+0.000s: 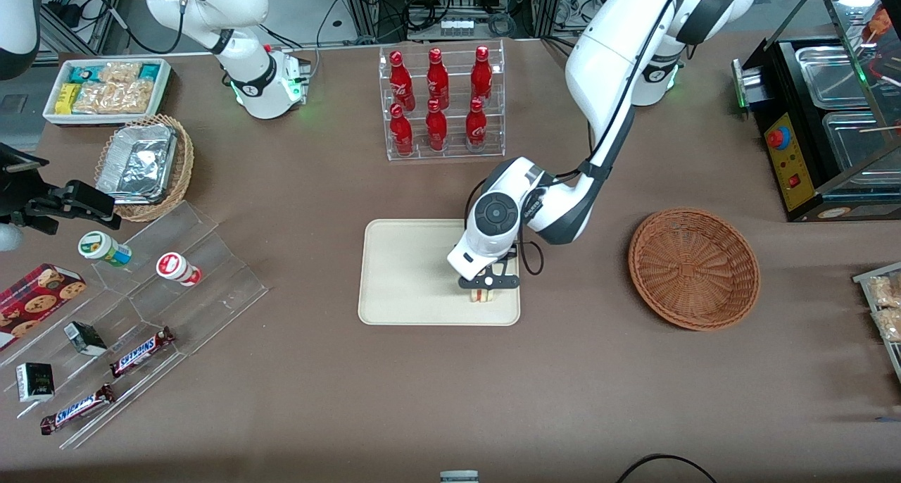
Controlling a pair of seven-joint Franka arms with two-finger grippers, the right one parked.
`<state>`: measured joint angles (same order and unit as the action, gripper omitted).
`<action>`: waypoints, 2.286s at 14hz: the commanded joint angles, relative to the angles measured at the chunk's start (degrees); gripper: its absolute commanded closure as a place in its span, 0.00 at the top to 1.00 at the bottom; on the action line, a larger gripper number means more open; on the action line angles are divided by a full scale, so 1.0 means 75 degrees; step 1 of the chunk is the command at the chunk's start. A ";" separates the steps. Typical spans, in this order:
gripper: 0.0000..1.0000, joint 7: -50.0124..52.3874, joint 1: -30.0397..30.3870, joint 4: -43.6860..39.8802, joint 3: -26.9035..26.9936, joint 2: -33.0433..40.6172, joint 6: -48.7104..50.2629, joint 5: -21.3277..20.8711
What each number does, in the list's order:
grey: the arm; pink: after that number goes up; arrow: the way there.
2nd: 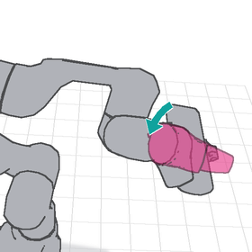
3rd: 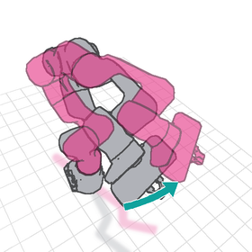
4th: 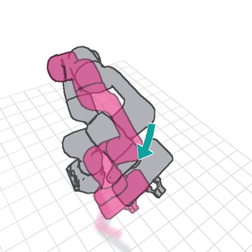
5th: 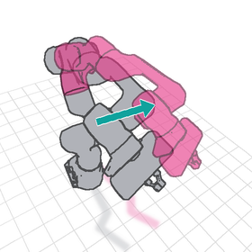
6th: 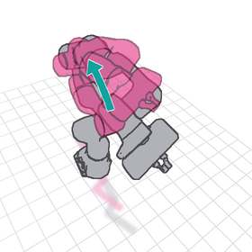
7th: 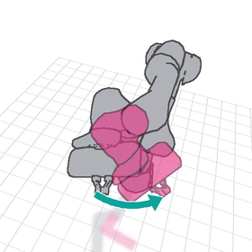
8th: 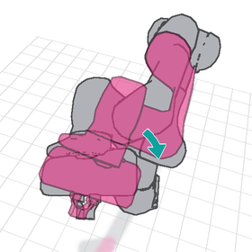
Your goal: Place sandwich from basket to tray
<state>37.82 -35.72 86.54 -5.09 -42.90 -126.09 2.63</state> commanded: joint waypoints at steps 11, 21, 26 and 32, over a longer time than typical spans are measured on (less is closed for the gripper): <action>1.00 -0.2166 0.3154 0.0730 0.0116 0.3761 0.3532 -0.0128; 1.00 -0.3259 0.4587 0.0883 0.0116 0.6011 0.5197 -0.0550; 1.00 -0.3999 0.4541 0.0894 0.0585 0.6423 0.5539 -0.0550; 1.00 -0.4023 0.4435 0.0754 0.0726 0.6481 0.5843 -0.0539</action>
<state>8.56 -1.97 91.94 0.14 4.31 -84.14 -0.94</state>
